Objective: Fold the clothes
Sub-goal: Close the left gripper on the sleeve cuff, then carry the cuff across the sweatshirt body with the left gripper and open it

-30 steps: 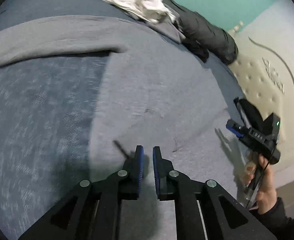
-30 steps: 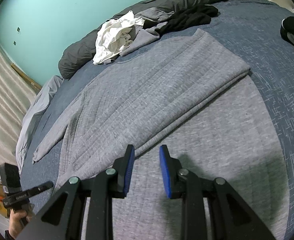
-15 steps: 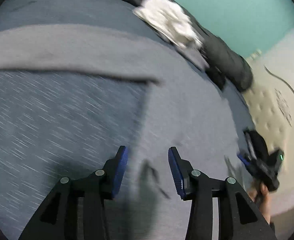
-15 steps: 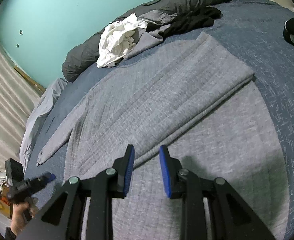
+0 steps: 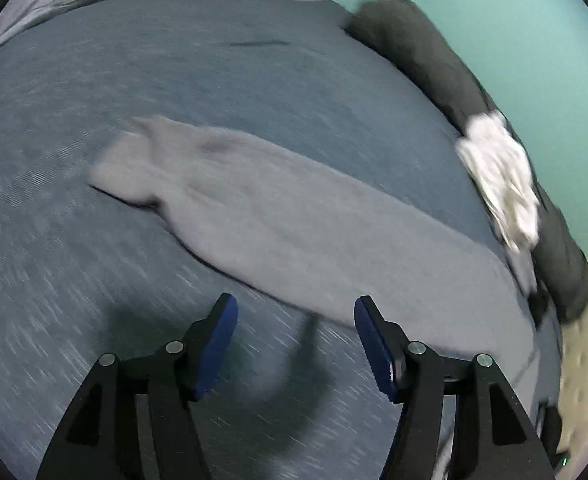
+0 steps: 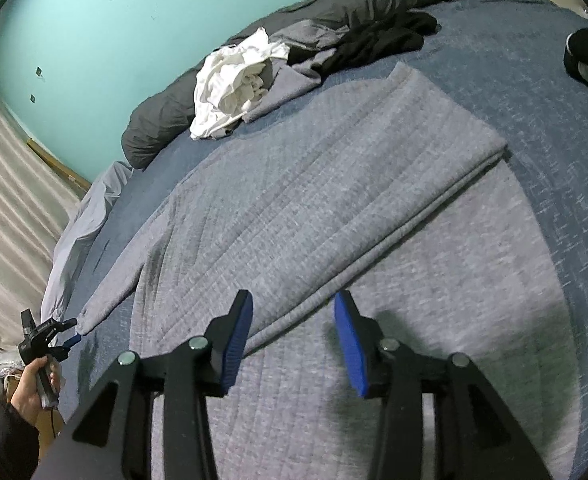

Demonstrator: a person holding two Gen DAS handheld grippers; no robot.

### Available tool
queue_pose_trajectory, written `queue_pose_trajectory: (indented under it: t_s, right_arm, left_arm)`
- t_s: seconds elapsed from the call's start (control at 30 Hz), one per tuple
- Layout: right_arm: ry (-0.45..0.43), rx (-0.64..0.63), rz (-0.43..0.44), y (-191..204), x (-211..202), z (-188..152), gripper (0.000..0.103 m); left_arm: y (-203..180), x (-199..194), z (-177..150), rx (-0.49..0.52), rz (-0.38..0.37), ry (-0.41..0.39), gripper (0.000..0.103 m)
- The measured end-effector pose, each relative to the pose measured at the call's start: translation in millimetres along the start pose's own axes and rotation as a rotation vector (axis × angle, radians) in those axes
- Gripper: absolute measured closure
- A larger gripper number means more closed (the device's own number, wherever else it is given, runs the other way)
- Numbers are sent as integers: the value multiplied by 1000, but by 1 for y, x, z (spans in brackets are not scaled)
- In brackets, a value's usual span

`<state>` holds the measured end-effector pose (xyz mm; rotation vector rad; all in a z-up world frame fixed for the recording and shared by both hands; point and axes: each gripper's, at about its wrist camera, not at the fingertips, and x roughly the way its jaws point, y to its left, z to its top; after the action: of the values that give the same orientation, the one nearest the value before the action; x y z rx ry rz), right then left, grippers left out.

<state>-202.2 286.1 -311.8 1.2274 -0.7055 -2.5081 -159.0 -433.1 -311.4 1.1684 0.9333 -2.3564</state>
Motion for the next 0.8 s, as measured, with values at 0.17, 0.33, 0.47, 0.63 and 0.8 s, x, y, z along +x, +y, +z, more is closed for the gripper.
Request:
queue_pose_trajectory:
  t_s: [0.17, 0.33, 0.47, 0.63, 0.8]
  right_arm:
    - [20, -38, 2, 7, 9, -1, 58]
    - [-2, -39, -14, 3, 6, 0, 58]
    - [-2, -39, -20, 1, 7, 2, 58]
    - [7, -41, -20, -2, 11, 0, 58]
    - [4, -36, -15, -5, 8, 1, 58]
  left_arm:
    - [38, 5, 22, -85, 61, -49, 38]
    - [62, 19, 40, -115, 55, -63, 38]
    - [55, 27, 49, -106, 57, -83, 53]
    - [36, 20, 62, -40, 25, -99, 92]
    - [3, 2, 71, 19, -20, -143, 94]
